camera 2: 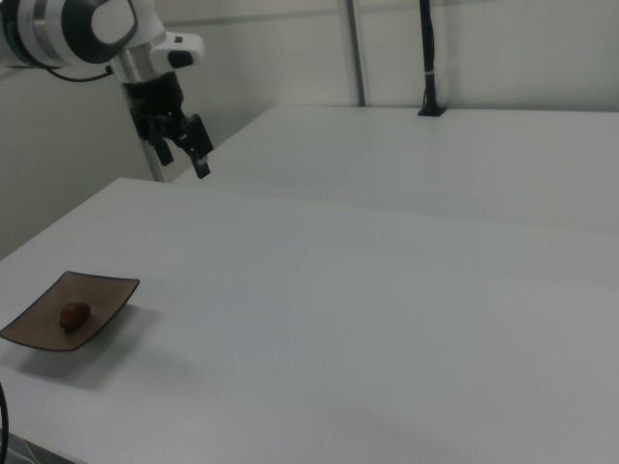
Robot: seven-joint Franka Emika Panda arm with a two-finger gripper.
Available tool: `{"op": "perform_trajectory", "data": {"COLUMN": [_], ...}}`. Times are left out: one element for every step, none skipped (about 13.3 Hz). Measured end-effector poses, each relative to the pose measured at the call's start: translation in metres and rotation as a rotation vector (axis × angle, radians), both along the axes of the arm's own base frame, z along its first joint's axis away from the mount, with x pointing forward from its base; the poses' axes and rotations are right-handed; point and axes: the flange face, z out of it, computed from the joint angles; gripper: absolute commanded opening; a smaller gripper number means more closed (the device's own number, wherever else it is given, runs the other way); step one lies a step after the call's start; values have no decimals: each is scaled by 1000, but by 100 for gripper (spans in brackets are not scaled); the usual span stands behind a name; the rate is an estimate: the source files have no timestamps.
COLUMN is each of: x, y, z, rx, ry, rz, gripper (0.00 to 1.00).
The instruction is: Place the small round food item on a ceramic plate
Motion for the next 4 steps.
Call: {"op": "perform_trajectory", "data": {"x": [0,1,3,4], "y": [-14,-25,-35,-46], "z": [0,0,-1,-2], "rx": [-6,-12,-16,-21], "ry": [10,12,13,13], "rz": [22,54,83,119], "gripper": [100,100,100,100]}}
